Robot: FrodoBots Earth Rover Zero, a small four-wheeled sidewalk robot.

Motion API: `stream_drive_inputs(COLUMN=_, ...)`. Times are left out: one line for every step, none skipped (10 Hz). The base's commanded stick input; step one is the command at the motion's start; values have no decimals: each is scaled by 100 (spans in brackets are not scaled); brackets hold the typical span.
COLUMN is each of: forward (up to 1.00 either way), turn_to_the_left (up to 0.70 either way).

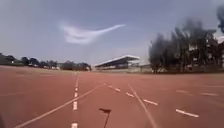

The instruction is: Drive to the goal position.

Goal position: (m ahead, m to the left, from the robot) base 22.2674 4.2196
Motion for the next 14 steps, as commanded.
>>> stream_drive_inputs(forward=70, turn_to_the_left=0)
stream_drive_inputs(forward=70, turn_to_the_left=0)
stream_drive_inputs(forward=70, turn_to_the_left=0)
stream_drive_inputs(forward=70, turn_to_the_left=0)
stream_drive_inputs(forward=70, turn_to_the_left=0)
stream_drive_inputs(forward=70, turn_to_the_left=0)
stream_drive_inputs(forward=70, turn_to_the_left=0)
stream_drive_inputs(forward=70, turn_to_the_left=0)
stream_drive_inputs(forward=70, turn_to_the_left=0)
stream_drive_inputs(forward=70, turn_to_the_left=0)
stream_drive_inputs(forward=70, turn_to_the_left=0)
stream_drive_inputs(forward=70, turn_to_the_left=0)
stream_drive_inputs(forward=70, turn_to_the_left=0)
stream_drive_inputs(forward=70, turn_to_the_left=0)
